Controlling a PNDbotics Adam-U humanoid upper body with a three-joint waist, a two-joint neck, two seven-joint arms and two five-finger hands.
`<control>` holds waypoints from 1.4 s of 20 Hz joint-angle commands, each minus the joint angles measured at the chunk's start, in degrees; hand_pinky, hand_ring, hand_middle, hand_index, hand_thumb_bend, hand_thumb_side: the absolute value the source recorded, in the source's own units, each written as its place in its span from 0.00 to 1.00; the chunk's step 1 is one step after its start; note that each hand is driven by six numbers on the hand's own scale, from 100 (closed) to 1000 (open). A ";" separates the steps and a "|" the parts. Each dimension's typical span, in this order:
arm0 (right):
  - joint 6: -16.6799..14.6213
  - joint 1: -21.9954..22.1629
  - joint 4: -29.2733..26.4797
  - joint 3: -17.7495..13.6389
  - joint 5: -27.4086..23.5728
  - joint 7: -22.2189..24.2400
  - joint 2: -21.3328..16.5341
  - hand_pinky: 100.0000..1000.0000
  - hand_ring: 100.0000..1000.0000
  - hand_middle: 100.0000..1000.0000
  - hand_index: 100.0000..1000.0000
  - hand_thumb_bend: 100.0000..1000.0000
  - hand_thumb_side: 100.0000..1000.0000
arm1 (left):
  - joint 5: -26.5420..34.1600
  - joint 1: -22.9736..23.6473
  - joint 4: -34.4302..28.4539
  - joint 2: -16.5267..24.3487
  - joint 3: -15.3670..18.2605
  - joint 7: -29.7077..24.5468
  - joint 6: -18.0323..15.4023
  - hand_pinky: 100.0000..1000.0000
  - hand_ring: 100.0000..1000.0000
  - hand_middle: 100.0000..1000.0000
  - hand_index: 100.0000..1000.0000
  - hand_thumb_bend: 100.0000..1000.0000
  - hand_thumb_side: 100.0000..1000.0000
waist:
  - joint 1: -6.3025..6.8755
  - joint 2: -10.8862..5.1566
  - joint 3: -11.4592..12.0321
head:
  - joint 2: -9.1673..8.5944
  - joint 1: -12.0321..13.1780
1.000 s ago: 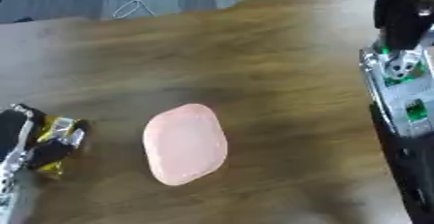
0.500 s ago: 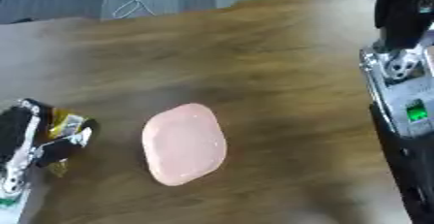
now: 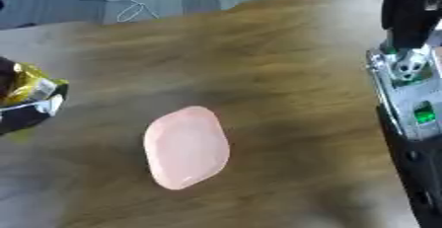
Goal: Pick up objects on the table and place them in the box.
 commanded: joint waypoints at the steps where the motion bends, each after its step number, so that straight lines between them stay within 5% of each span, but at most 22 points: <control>1: 0.40 -0.26 -0.45 -0.39 -0.28 0.10 -1.13 0.48 0.65 0.72 0.75 0.00 0.95 | 2.42 -1.72 -1.98 4.19 -0.72 -1.43 -0.28 0.00 0.00 0.00 0.03 0.20 0.00 | 0.04 -1.29 -0.14 | -0.33 -0.32; 9: 0.74 -0.31 -0.45 -0.27 -0.47 0.38 -1.05 0.48 0.65 0.72 0.75 0.00 0.94 | 6.89 -5.37 -5.30 6.89 -4.92 -6.79 -2.18 0.00 0.00 0.00 0.03 0.17 0.00 | 0.43 -1.39 -0.80 | -0.36 -0.06; 15: 0.83 -0.44 -0.45 -0.18 -0.62 0.57 -0.88 0.48 0.65 0.72 0.75 0.00 0.94 | 6.52 -7.55 -5.68 2.59 -8.19 -10.46 -3.48 0.00 0.00 0.00 0.03 0.16 0.00 | 0.46 -1.33 -1.30 | -0.28 0.26; 16: 0.84 -0.48 -0.45 -0.15 -0.65 0.62 -0.86 0.48 0.65 0.72 0.75 0.00 0.94 | 6.32 -7.92 -5.49 1.82 -8.86 -11.08 -3.81 0.00 0.00 0.00 0.03 0.24 0.00 | 0.47 -1.33 -1.39 | -0.25 0.30; 17: 0.86 -0.53 -0.45 -0.10 -0.69 0.69 -0.83 0.48 0.65 0.72 0.75 0.00 0.94 | 6.21 -8.34 -5.22 0.89 -9.71 -11.83 -4.22 0.00 0.00 0.00 0.03 0.15 0.00 | 0.49 -1.32 -1.53 | -0.20 0.37; 28: 1.09 -0.90 -0.45 0.16 -1.07 1.31 -0.57 0.48 0.65 0.72 0.75 0.00 0.94 | 5.14 -10.42 -0.58 -5.40 -16.47 -15.89 -8.11 0.00 0.00 0.00 0.04 0.11 0.00 | 0.53 -1.11 -2.21 | 0.22 1.01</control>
